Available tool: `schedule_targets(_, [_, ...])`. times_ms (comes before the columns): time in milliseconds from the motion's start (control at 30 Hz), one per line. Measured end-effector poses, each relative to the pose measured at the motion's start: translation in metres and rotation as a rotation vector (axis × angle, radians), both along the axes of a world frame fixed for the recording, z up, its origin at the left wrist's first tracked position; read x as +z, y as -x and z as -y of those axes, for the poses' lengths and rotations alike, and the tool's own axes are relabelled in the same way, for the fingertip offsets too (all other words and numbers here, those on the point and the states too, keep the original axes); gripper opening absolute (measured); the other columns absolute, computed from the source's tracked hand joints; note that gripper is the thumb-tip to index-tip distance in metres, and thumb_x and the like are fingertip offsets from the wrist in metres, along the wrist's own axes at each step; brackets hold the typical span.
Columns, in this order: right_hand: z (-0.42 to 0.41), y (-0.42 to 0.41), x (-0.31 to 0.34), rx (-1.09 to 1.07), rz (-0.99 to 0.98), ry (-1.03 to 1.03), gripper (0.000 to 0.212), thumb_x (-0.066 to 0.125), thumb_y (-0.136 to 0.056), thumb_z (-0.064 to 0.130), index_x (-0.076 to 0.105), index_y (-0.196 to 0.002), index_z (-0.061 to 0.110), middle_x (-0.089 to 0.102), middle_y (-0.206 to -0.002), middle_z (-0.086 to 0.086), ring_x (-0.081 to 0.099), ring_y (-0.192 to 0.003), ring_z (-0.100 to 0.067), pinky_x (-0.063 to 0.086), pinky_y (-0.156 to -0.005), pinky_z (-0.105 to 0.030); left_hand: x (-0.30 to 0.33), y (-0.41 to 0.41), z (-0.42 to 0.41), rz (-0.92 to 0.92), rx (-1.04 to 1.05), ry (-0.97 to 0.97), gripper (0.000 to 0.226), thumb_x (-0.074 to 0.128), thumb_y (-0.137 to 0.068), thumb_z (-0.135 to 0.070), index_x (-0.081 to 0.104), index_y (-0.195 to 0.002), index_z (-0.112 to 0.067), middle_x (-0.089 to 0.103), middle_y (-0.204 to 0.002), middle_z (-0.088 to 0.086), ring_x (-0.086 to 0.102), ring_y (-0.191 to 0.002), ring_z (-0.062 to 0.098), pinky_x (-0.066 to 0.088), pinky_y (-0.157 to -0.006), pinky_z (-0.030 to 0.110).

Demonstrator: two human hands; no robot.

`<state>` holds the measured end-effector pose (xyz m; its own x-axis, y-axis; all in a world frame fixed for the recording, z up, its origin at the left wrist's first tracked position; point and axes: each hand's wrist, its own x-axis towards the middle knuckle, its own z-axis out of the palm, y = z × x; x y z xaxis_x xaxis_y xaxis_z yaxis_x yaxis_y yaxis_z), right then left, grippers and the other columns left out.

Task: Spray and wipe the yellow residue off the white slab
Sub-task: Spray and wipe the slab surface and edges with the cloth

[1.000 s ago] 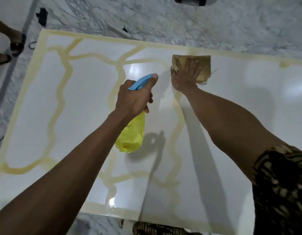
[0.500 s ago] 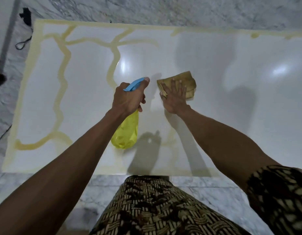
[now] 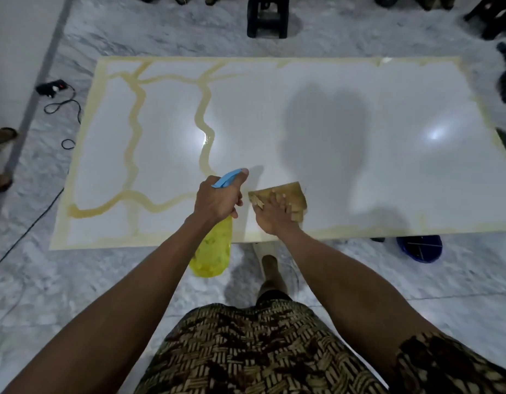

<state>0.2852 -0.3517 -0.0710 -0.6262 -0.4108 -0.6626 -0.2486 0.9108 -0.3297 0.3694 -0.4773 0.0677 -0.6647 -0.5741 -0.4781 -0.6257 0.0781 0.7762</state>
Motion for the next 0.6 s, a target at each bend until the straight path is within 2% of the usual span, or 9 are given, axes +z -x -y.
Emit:
schedule_targets(67, [0.004,-0.011,0.012,-0.090,0.073,0.048,0.060,0.018,-0.105,0.048,0.012,-0.159,0.022,0.005,-0.167,-0.009,-0.001,-0.153,-0.037,0.001,-0.123,-0.053,0.009,-0.009,0.002,-0.018,0.002,0.017,0.064,0.063,-0.097,-0.062,0.070,-0.069,-0.005,0.077,-0.070,0.010,0.068,-0.046,0.025,0.062,-0.070,0.038])
schedule_targets(100, [0.005,-0.016,0.019,-0.149,0.078,0.098,0.061,0.019,-0.105,0.050,0.019,-0.158,0.020,0.019,-0.164,-0.013,0.014,-0.151,-0.038,0.013,-0.123,-0.052,0.016,-0.015,0.003,-0.027,-0.001,0.028,0.063,0.062,-0.098,-0.061,0.070,-0.070,-0.005,0.078,-0.071,0.010,0.068,-0.047,0.025,0.061,-0.069,0.037])
schedule_targets(167, [0.011,-0.018,0.041,-0.251,0.075,0.236,0.061,0.024,-0.103,0.054,0.039,-0.150,0.019,0.048,-0.146,-0.017,0.045,-0.133,-0.039,0.040,-0.108,-0.050,0.028,-0.025,0.009,-0.046,-0.002,0.058,0.063,0.061,-0.099,-0.061,0.070,-0.071,-0.005,0.078,-0.074,0.010,0.069,-0.048,0.025,0.059,-0.066,0.033])
schedule_targets(233, [0.023,-0.010,0.067,-0.577,0.248,0.489,0.067,0.035,-0.096,0.063,0.050,-0.141,0.016,0.057,-0.136,-0.015,0.056,-0.120,-0.040,0.050,-0.088,-0.045,0.039,-0.032,0.019,-0.070,0.015,0.089,0.063,0.060,-0.099,-0.061,0.071,-0.070,-0.005,0.078,-0.074,0.009,0.070,-0.049,0.026,0.059,-0.065,0.031])
schedule_targets(300, [0.031,-0.005,0.093,-0.743,0.427,0.790,0.071,0.045,-0.092,0.065,0.054,-0.136,0.011,0.061,-0.133,-0.015,0.060,-0.118,-0.036,0.053,-0.091,-0.043,0.051,-0.041,0.029,-0.085,0.022,0.127,0.064,0.060,-0.098,-0.062,0.071,-0.070,-0.005,0.078,-0.072,0.008,0.071,-0.050,0.026,0.057,-0.065,0.030])
schedule_targets(400, [0.041,-0.004,0.125,-0.700,0.598,1.142,0.075,0.037,-0.096,0.064,0.052,-0.139,0.005,0.060,-0.136,-0.021,0.059,-0.124,-0.036,0.050,-0.103,-0.049,0.064,-0.051,0.044,-0.091,0.049,0.146,0.065,0.062,-0.095,-0.065,0.071,-0.075,-0.003,0.079,-0.076,0.010,0.071,-0.049,0.026,0.058,-0.067,0.032])
schedule_targets(500, [0.055,-0.006,0.149,-0.735,0.807,1.282,0.070,0.023,-0.103,0.057,0.046,-0.145,0.005,0.053,-0.142,-0.023,0.053,-0.130,-0.038,0.050,-0.098,-0.048,0.073,-0.061,0.056,-0.128,0.069,0.122,0.064,0.064,-0.093,-0.064,0.072,-0.076,-0.003,0.078,-0.074,0.012,0.074,-0.057,0.034,0.064,-0.076,0.044])
schedule_targets(600, [0.071,-0.012,0.157,-0.749,0.841,1.307,0.071,0.020,-0.103,0.055,0.043,-0.146,0.003,0.048,-0.146,-0.026,0.048,-0.135,-0.037,0.042,-0.108,-0.048,0.080,-0.071,0.066,-0.160,0.096,0.102,0.065,0.066,-0.089,-0.066,0.072,-0.076,-0.003,0.077,-0.074,0.013,0.076,-0.067,0.039,0.066,-0.078,0.053])
